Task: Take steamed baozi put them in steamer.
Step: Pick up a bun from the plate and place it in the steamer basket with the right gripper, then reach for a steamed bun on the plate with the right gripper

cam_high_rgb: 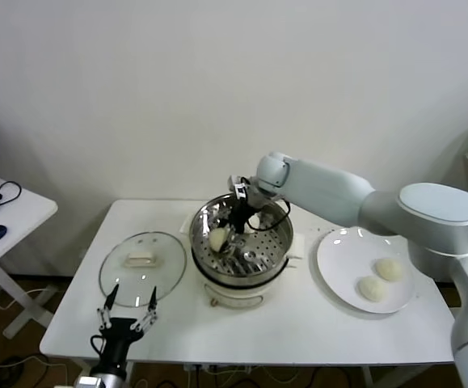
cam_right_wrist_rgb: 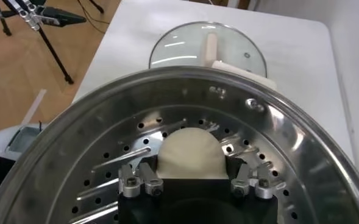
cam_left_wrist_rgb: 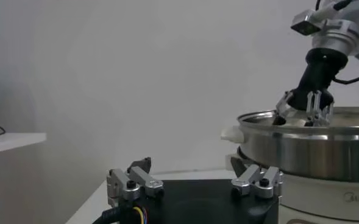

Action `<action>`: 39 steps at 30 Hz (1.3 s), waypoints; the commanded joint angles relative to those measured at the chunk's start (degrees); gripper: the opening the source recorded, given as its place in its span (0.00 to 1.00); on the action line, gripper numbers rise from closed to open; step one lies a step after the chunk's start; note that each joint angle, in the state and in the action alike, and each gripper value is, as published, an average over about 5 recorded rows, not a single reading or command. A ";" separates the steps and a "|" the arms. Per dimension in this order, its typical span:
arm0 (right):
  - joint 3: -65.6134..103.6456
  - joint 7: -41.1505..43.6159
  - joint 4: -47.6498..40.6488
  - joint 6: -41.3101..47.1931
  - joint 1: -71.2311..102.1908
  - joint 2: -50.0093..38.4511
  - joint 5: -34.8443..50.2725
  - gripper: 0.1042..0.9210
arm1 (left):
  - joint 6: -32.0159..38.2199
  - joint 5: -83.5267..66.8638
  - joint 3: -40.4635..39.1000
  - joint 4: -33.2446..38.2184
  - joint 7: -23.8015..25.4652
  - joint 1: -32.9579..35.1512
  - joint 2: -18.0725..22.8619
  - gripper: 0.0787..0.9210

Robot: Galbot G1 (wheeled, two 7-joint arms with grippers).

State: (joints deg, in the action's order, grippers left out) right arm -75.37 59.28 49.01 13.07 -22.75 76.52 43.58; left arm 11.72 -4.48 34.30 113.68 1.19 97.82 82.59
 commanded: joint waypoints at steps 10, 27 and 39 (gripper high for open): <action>0.13 0.14 2.25 -0.34 -1.96 -1.95 -0.41 0.88 | 0.31 -0.10 0.02 0.01 0.00 0.31 0.08 0.88; -0.10 10.44 21.99 -5.40 -19.13 -27.10 -15.06 0.88 | -0.37 -2.07 -0.14 0.24 -0.89 -0.52 -0.75 0.88; 3.69 12.41 28.02 -9.82 -8.70 -49.94 -30.30 0.88 | 0.35 -2.87 0.15 0.87 -0.79 -0.88 -1.37 0.88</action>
State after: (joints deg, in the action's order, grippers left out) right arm -74.77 69.09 70.99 6.52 -36.66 44.73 26.04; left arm 11.86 -6.67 34.40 114.21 0.41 97.05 81.33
